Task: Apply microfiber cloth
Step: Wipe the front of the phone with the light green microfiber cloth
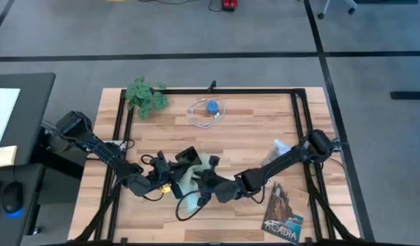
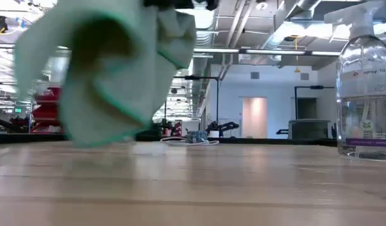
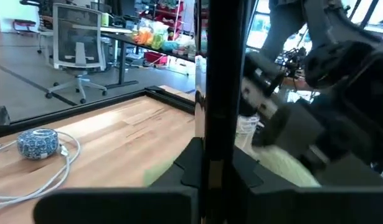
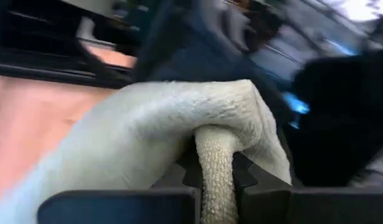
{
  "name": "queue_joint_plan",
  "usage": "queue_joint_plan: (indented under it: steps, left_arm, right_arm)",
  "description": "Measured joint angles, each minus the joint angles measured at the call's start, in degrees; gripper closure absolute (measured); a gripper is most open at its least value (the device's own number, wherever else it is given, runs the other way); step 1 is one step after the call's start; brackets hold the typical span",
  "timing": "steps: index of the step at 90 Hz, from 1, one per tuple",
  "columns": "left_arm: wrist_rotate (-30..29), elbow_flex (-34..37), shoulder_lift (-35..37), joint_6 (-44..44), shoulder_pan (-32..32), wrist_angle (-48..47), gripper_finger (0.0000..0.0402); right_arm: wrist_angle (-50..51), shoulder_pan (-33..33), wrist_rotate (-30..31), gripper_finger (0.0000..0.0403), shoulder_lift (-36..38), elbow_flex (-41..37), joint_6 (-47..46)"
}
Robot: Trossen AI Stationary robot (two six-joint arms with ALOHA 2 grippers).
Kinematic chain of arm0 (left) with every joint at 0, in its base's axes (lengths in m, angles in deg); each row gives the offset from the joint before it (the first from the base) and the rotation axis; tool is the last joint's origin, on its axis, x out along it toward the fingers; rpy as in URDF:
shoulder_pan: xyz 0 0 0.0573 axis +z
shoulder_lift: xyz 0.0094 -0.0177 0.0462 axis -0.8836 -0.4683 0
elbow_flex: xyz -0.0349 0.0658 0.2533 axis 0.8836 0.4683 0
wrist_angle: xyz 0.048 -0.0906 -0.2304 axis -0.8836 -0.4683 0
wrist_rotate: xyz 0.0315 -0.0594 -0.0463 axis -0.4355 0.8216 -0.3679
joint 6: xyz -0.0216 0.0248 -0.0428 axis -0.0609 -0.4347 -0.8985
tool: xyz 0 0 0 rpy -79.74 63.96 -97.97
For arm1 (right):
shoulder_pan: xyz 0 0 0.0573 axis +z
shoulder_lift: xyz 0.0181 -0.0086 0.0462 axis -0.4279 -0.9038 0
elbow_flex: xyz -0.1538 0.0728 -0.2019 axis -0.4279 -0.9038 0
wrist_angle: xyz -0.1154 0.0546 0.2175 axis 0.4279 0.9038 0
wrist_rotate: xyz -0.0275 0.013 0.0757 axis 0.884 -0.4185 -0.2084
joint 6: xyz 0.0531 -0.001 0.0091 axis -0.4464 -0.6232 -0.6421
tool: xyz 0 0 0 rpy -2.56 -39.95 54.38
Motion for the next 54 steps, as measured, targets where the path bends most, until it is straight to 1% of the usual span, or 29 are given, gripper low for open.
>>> queue_joint_plan:
  steps: [14,20,37,48,50,54]
  left_arm:
    - [-0.88,0.00,0.00,0.10,0.07,0.38,0.0395]
    - [-1.25,0.00,0.00,0.12,0.14,0.41,0.0395]
    - [-2.29,0.00,0.00,0.23,-0.17,0.58,0.0395]
    - [-2.17,-0.02,0.00,0.25,-0.26,0.94,0.0395]
    - [-1.91,-0.02,0.00,0.23,-0.28,0.97,0.0395]
    - [1.48,-0.12,0.00,-0.09,-0.59,1.09,0.0395]
  right_arm:
    - [0.43,-0.98,-1.68,0.0401,-0.02,0.00,2.35]
    - [1.30,-1.18,0.16,0.0401,-0.02,0.03,2.53]
    - [7.21,-0.40,15.49,0.0401,0.09,0.04,3.69]
    - [13.35,0.61,25.45,0.0401,1.03,0.04,4.20]
    - [14.75,0.84,27.63,0.0401,1.25,0.02,4.19]
    - [17.29,1.05,31.99,0.0401,1.83,-0.09,3.82]
